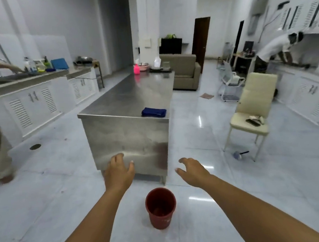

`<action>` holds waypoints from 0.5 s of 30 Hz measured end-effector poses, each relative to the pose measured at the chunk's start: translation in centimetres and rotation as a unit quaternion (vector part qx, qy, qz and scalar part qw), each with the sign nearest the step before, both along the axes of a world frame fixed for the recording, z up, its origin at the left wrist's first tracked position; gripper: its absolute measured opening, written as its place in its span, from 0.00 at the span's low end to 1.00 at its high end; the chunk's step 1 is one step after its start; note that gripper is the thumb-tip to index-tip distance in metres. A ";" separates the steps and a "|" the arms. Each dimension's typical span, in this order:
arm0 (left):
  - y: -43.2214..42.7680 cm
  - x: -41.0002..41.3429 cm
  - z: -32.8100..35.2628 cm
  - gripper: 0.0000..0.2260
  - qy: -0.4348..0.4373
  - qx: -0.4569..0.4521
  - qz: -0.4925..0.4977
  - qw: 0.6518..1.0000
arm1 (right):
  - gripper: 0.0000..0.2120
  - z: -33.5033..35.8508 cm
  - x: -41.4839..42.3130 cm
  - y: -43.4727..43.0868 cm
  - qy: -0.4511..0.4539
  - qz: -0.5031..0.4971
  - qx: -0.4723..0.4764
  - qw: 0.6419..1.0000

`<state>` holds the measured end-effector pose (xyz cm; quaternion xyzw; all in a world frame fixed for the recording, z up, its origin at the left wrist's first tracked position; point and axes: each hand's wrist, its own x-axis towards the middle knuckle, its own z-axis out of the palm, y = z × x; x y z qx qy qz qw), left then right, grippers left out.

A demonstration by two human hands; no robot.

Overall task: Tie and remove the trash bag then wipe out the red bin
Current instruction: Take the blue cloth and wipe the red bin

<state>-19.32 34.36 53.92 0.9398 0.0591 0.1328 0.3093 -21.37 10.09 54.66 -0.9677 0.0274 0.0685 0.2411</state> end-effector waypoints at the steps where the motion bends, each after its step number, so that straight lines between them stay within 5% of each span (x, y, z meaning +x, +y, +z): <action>1: -1.1 1.6 -0.1 0.20 0.002 -0.002 -0.006 1.000 | 0.26 -0.1 1.2 -1.1 0.000 -0.007 -0.002 1.000; 15: -17.3 23.9 -1.9 0.18 0.069 -0.041 0.049 0.996 | 0.24 -0.2 25.2 -17.9 0.013 0.039 0.027 0.999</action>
